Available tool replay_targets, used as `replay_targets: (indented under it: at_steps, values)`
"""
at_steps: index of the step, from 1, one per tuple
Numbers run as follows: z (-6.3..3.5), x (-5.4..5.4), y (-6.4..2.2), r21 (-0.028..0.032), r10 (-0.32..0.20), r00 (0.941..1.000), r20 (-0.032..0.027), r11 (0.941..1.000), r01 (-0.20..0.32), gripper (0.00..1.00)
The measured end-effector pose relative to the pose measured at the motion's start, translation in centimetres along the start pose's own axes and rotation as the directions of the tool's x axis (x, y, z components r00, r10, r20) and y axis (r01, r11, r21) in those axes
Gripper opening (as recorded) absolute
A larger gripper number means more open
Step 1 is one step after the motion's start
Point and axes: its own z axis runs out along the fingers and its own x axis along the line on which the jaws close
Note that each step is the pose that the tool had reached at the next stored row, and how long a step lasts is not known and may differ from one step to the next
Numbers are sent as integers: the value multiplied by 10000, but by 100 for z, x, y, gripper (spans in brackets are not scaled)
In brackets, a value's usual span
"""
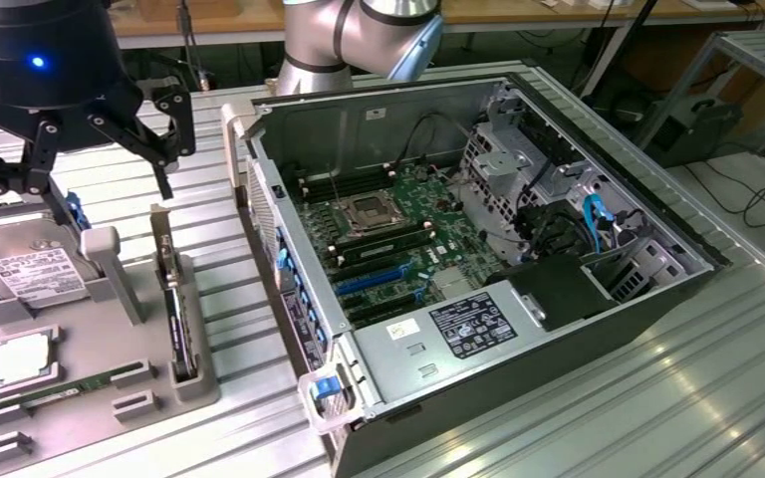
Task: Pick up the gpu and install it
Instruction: 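Pick up the gpu and move the gpu toward the slot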
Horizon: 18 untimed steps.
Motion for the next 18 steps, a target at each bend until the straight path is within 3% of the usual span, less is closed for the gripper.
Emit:
replay_targets:
  at_steps: [18]
  values:
    - [53, -10, -43, -2, 1, 10000, -8, 10000, -1, 78]
